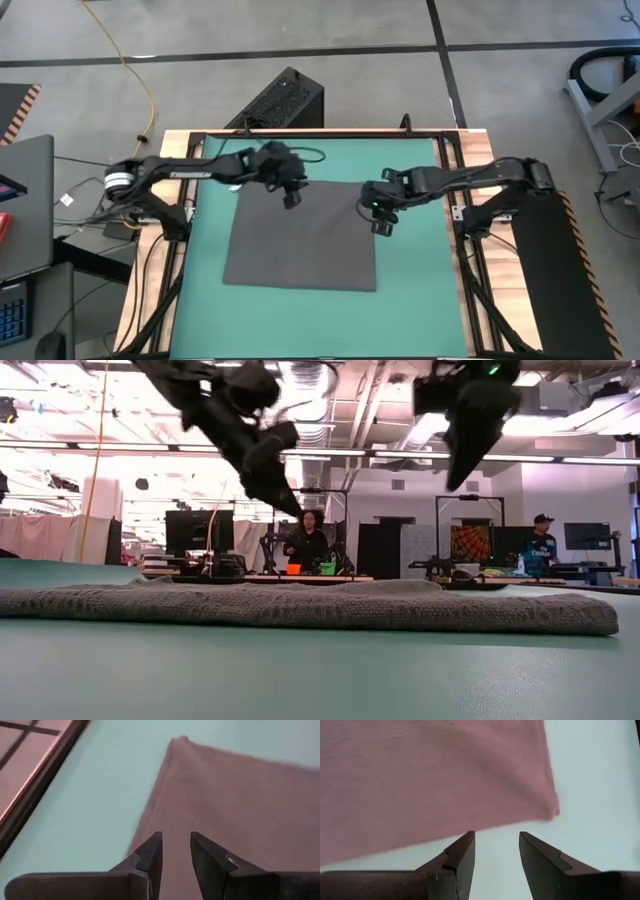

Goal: Roll towel
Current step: Roll the gray towel on the table

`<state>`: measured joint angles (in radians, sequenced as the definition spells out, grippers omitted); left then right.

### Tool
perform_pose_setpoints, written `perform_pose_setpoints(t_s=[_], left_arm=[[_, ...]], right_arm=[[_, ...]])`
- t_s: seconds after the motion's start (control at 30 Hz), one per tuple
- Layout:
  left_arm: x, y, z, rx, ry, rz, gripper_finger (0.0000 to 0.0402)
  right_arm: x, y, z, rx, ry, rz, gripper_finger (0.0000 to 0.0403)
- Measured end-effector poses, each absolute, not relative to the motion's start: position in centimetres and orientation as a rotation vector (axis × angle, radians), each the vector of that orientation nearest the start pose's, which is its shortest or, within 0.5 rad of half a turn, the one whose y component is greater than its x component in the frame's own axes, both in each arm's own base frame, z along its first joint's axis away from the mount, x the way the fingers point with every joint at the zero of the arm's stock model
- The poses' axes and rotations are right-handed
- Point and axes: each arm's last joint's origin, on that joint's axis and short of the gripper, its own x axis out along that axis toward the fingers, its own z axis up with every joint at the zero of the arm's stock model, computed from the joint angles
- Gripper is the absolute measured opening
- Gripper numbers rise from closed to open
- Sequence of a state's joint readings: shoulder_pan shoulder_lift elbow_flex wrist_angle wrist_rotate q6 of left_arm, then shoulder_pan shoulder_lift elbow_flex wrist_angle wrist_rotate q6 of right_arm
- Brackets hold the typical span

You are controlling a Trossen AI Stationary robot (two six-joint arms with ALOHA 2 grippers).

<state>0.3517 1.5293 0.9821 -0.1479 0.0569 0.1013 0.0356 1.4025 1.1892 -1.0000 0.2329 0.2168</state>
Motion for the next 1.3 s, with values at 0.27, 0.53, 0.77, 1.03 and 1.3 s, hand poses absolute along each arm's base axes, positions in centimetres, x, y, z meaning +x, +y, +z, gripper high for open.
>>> perform_pose_setpoints(t_s=[0.27, 0.53, 0.77, 1.03, 1.3], left_arm=[[34.6, 14.7, 20.4, -0.052, 0.831, 0.131, 0.0087], [35.4, 16.2, 17.8, 0.084, 0.959, 0.058, 0.0087], [34.6, 18.2, 17.4, 0.145, 0.970, 0.052, 0.0087], [34.0, 18.6, 17.2, 0.131, 0.969, -0.037, 0.0087], [34.8, 17.9, 16.7, 0.167, 0.958, -0.062, 0.0087]], right_arm=[[22.6, 3.5, 30.5, 0.045, 1.118, -0.327, 0.0175], [21.6, 4.5, 31.2, 0.065, 1.057, -0.364, 0.0175], [22.0, 4.0, 31.0, 0.182, 1.039, -0.453, 0.0175], [22.1, 3.8, 30.9, 0.168, 1.036, -0.481, 0.0175], [22.2, 3.0, 30.9, 0.184, 1.034, -0.510, 0.0175]])
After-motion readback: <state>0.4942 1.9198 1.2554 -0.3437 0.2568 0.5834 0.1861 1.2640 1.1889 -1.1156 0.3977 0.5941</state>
